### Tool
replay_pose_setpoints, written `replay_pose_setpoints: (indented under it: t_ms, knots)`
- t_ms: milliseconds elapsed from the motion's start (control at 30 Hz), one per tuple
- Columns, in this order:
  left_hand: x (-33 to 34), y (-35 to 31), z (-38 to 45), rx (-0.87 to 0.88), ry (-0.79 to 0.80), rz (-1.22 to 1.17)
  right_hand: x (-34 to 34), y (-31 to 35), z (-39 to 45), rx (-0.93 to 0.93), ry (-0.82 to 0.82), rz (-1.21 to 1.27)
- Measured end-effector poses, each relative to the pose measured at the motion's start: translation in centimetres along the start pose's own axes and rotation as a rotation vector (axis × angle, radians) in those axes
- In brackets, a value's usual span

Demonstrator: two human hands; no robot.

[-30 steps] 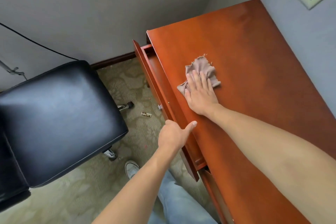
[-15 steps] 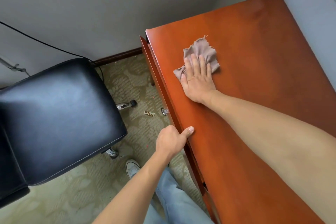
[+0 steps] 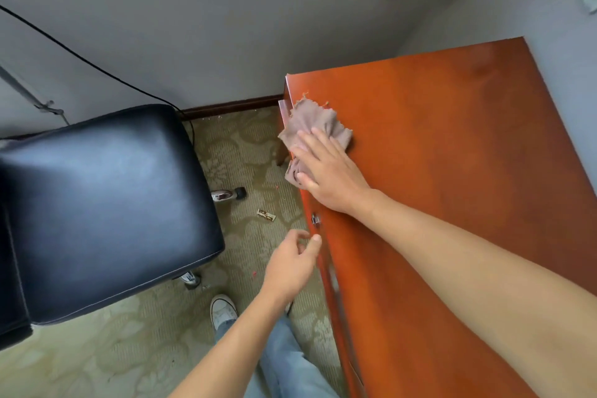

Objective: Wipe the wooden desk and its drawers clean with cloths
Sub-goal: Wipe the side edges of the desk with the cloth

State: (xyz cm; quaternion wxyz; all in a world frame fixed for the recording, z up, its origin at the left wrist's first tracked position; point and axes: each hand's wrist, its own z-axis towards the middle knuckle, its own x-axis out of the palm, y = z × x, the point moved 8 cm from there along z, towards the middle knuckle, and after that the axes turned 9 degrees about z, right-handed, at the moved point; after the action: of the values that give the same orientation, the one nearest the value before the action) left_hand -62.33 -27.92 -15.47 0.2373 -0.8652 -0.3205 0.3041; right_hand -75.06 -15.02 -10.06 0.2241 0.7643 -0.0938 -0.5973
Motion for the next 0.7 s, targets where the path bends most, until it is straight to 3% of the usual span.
replay_pose_setpoints:
  t_ms: [100, 167, 233, 300, 433, 533, 700]
  knots:
    - [-6.5, -3.3, 2.1, 0.137, -0.304, -0.17, -0.3, 2.3, 0.7, -0.161, -0.035, 0.002]
    - [-7.8, -7.4, 4.4, 0.323, -0.284, -0.241, -1.9, 3.7, 0.7, -0.224, -0.135, 0.109]
    - [-7.2, -9.9, 8.0, 0.35, -0.24, -0.34, -4.9, 3.8, 1.2, -0.232, -0.305, 0.122]
    - [-5.9, -10.9, 11.3, 0.266, -0.178, -0.52, -7.2, 1.1, 3.5, -0.046, -0.435, 0.04]
    - [-5.1, -11.9, 14.6, 0.068, -0.166, -0.577, -5.6, -7.0, 7.6, 0.704, -0.419, 0.065]
    - [-6.5, -12.5, 18.6, 0.08, -0.164, -0.618, -3.8, -7.0, 8.2, 0.706, -0.445, -0.105]
    - [-8.2, -12.2, 26.0, 0.166, -0.076, -0.697, -3.8, -7.6, 7.9, 0.706, -0.486, -0.179]
